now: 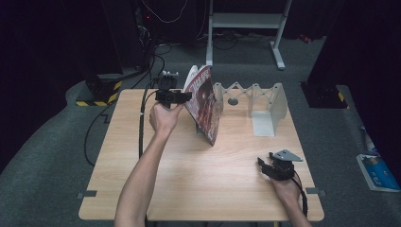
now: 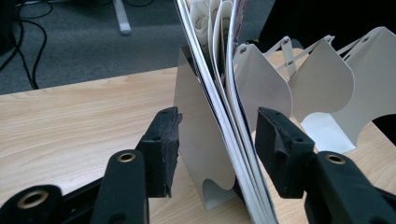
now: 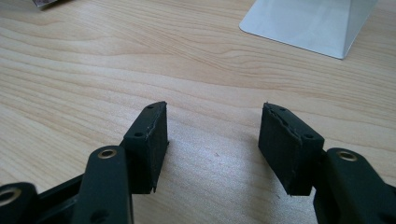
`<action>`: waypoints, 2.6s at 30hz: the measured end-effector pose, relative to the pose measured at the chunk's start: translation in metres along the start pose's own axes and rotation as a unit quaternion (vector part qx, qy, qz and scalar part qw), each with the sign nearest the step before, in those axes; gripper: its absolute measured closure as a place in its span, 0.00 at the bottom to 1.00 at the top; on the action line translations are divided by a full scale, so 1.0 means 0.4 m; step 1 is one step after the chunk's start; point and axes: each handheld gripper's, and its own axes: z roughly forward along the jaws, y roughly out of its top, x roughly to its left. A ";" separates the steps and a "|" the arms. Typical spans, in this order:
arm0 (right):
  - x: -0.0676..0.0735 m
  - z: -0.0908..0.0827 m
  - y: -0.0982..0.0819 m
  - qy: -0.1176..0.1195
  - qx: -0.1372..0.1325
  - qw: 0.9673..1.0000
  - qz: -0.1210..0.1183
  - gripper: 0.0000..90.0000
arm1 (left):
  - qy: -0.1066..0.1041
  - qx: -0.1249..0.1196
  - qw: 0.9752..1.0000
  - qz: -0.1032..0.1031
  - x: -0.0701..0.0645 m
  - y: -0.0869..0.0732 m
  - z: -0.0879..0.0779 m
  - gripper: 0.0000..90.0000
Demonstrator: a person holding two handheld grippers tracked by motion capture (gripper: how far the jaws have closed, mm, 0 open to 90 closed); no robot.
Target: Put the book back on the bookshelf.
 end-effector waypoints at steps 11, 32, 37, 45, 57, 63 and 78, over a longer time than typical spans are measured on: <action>0.000 0.000 0.000 0.000 0.000 1.000 0.000 0.47 | -0.004 -0.018 1.000 0.006 0.010 -0.005 -0.030 0.53; 0.000 0.000 0.000 0.000 0.000 1.000 0.000 0.47 | -0.006 -0.033 0.999 0.007 0.024 -0.014 -0.062 0.51; 0.000 0.000 0.000 0.000 0.000 1.000 0.000 0.47 | -0.008 -0.038 0.999 0.007 0.026 -0.016 -0.074 0.52; 0.000 0.000 0.000 0.000 0.000 1.000 -0.001 0.47 | -0.020 -0.049 0.999 0.006 0.038 -0.019 -0.094 0.51; 0.000 0.000 0.000 0.000 -0.001 1.000 -0.001 0.47 | -0.028 -0.058 0.998 0.010 0.056 -0.028 -0.134 0.51; 0.000 0.000 0.000 0.000 -0.001 1.000 -0.001 0.47 | -0.030 -0.065 0.997 0.008 0.063 -0.038 -0.146 0.51; 0.000 0.000 0.000 0.000 0.000 1.000 -0.001 0.47 | -0.031 -0.075 0.997 0.002 0.084 -0.067 -0.175 0.51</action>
